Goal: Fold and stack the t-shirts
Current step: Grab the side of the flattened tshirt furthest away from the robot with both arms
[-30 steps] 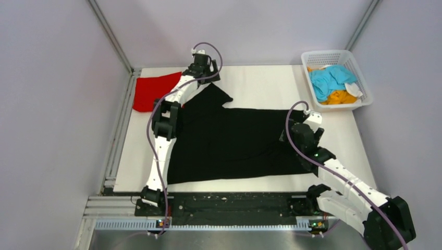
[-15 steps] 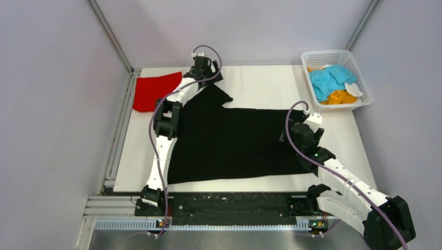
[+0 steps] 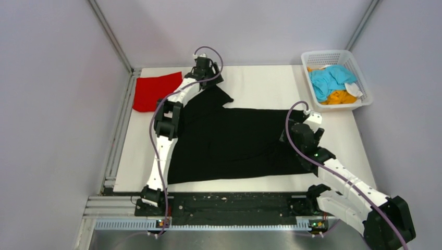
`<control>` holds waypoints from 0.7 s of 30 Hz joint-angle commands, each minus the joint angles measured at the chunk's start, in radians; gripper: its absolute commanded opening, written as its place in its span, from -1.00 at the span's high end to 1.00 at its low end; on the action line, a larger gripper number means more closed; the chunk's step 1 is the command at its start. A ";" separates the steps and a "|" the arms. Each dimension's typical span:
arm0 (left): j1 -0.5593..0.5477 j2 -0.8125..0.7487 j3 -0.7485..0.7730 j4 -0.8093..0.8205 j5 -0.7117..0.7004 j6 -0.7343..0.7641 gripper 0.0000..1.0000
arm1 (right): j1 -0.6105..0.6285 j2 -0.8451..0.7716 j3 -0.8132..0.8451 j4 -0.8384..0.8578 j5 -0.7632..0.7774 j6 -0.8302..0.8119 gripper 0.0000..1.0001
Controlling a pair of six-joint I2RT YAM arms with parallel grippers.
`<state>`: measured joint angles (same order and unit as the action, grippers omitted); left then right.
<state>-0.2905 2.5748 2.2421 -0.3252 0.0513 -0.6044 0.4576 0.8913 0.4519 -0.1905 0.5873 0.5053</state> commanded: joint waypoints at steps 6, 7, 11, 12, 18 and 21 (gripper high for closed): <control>-0.060 -0.039 -0.016 -0.249 -0.205 0.084 -0.31 | 0.011 -0.008 0.009 0.024 0.027 -0.005 -0.98; -0.059 -0.038 -0.016 -0.252 -0.202 0.085 -0.25 | 0.010 -0.007 0.010 0.024 0.025 -0.004 -0.98; -0.061 -0.019 -0.005 -0.278 -0.219 0.083 0.01 | 0.010 -0.009 0.007 0.023 0.023 -0.004 -0.98; -0.060 -0.015 -0.003 -0.285 -0.223 0.082 0.07 | 0.010 -0.008 0.008 0.024 0.024 -0.004 -0.98; -0.060 -0.003 0.013 -0.305 -0.245 0.098 0.61 | 0.010 -0.001 0.007 0.025 0.034 -0.004 -0.98; -0.061 -0.009 0.015 -0.307 -0.243 0.119 1.00 | 0.010 0.001 0.007 0.025 0.044 -0.004 -0.98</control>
<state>-0.3492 2.5580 2.2528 -0.5152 -0.1841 -0.5171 0.4576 0.8913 0.4519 -0.1902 0.5991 0.5056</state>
